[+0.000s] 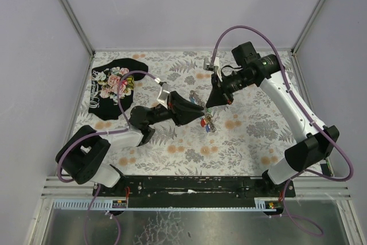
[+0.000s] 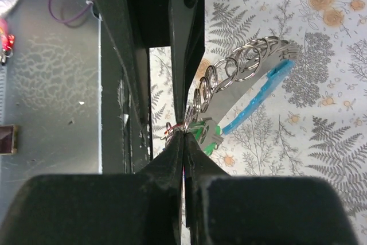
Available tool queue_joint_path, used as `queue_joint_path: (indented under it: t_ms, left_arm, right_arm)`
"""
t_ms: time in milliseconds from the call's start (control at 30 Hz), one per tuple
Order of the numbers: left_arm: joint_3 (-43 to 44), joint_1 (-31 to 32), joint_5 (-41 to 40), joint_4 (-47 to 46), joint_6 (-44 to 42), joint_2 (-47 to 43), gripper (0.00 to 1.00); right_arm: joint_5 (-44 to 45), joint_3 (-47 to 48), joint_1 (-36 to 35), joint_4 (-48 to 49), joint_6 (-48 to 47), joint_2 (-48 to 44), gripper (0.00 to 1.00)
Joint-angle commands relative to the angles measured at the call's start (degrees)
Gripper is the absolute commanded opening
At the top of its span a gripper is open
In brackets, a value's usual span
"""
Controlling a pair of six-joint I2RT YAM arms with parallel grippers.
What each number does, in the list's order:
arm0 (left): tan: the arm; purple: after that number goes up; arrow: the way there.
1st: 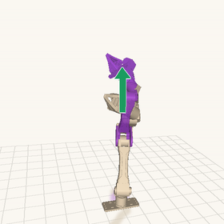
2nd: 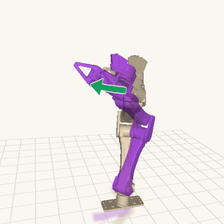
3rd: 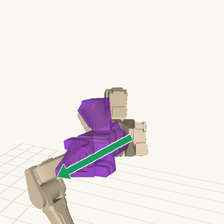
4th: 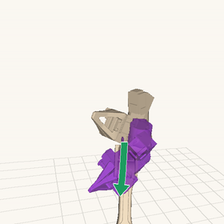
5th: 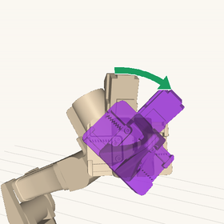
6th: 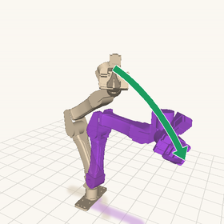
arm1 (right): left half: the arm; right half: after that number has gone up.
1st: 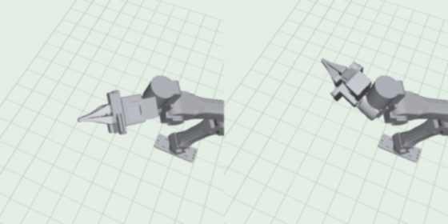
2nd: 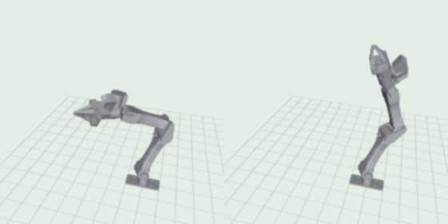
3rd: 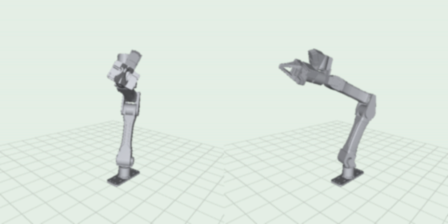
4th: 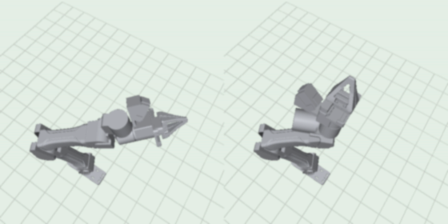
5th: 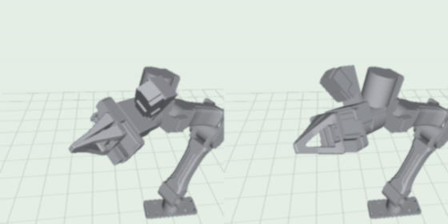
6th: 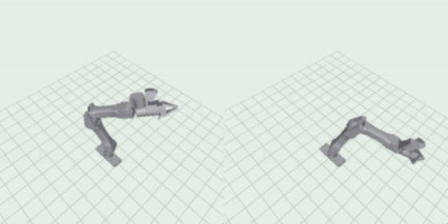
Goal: Remove the keys from the keyring
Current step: Pick up the key from the keyring.
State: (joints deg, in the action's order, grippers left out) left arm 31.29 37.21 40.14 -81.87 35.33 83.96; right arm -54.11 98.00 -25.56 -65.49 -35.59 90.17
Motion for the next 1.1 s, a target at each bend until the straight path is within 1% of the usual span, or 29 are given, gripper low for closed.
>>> queue_joint_path:
  t_ms: [0,133,200,300,500,567,700,833,933,1067]
  left_arm:
    - [-0.3,-2.4,0.4,-7.3,5.0,-2.0,0.29]
    - [-0.8,-3.9,0.6,-8.6,9.9,-3.4,0.30]
    - [-0.8,-4.3,0.6,-8.7,12.2,-4.0,0.33]
    - [-0.8,-4.6,0.3,-8.6,15.2,-5.1,0.37]
    - [0.7,-4.6,-0.2,-6.8,19.4,-5.7,0.41]
    - [1.6,-4.6,-0.2,-5.8,21.2,-5.3,0.41]
    - [3.2,-4.5,0.0,-4.9,25.4,-3.4,0.40]
    - [4.6,-3.9,0.4,-5.7,28.3,-1.4,0.36]
    - [5.3,-2.9,0.5,-5.8,28.5,-0.6,0.34]
    - [5.5,-2.4,-0.2,-4.4,27.7,0.1,0.34]
  right_arm:
    - [-9.1,-0.6,1.6,5.3,5.7,-3.4,0.00]
    - [-14.2,-2.9,4.1,8.6,9.7,-4.6,0.00]
    - [-15.9,-3.3,5.0,9.8,11.1,-5.0,0.00]
    - [-18.6,-6.3,6.1,13.4,15.2,-5.8,0.00]
    - [-24.6,-13.8,8.4,28.6,29.0,-8.2,0.00]
    - [-25.6,-15.5,8.9,31.4,32.0,-8.9,0.00]
    - [-25.9,-16.4,9.0,32.6,32.7,-9.6,0.00]
    - [-25.8,-17.1,9.1,33.8,33.2,-10.1,0.00]
    - [-26.9,-18.0,9.1,36.3,35.5,-10.3,0.00]
    - [-27.4,-18.8,9.1,37.9,36.2,-10.8,0.00]
